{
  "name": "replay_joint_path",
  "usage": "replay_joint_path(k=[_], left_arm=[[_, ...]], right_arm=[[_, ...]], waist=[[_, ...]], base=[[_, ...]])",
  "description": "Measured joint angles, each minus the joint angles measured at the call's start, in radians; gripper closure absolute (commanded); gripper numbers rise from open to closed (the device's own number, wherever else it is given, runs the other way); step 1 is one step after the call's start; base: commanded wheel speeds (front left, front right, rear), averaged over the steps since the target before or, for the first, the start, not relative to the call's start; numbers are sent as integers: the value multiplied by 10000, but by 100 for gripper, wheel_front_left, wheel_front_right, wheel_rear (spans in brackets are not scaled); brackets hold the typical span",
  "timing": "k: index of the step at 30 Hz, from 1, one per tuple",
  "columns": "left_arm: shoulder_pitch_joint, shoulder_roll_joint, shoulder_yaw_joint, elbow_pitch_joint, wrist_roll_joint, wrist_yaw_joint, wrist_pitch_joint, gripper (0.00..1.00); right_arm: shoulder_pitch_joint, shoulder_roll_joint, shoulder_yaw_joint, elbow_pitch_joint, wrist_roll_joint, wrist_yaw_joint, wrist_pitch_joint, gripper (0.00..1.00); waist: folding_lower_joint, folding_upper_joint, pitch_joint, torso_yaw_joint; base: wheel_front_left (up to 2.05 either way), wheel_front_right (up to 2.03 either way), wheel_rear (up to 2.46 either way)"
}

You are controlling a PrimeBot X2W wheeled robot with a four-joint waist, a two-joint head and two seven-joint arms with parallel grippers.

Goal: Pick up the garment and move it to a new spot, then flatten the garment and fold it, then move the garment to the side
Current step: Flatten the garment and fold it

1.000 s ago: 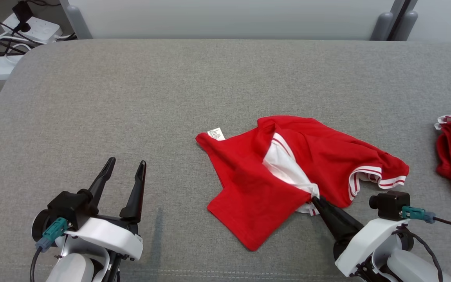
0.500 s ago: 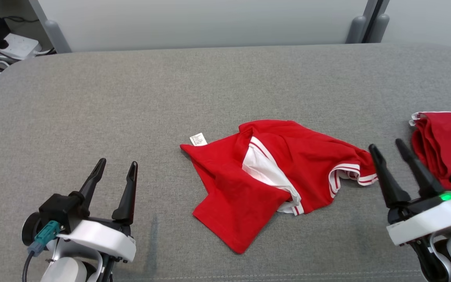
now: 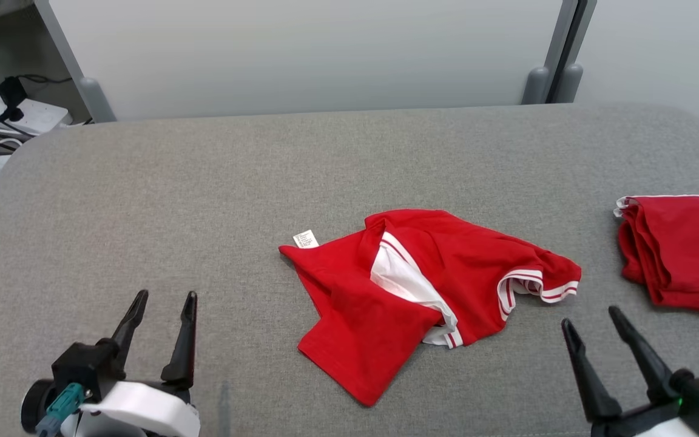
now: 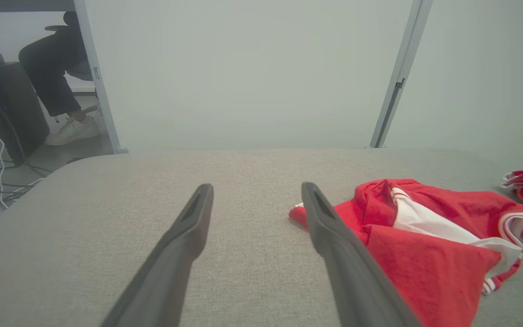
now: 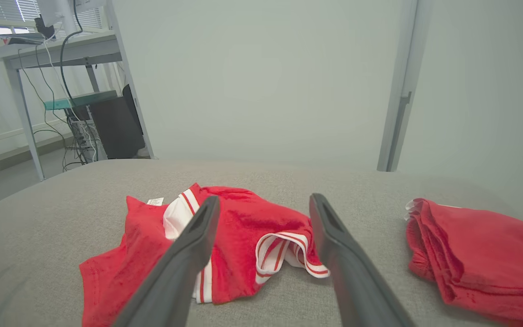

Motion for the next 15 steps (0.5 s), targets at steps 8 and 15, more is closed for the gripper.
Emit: replay_joint_path(k=[8,15], left_arm=[[460,209,109,-305,-31,176,119,0],[503,230,107,-525,-31,270,203,0]], right_arm=[[518,376,125,-12,-176,0,0,0],[517,414,286,-13,-174,0,0,0]], waist=[[0,0,-244,-139],[0,-1,-188,-167]], base=[[0,0,0],[0,0,0]])
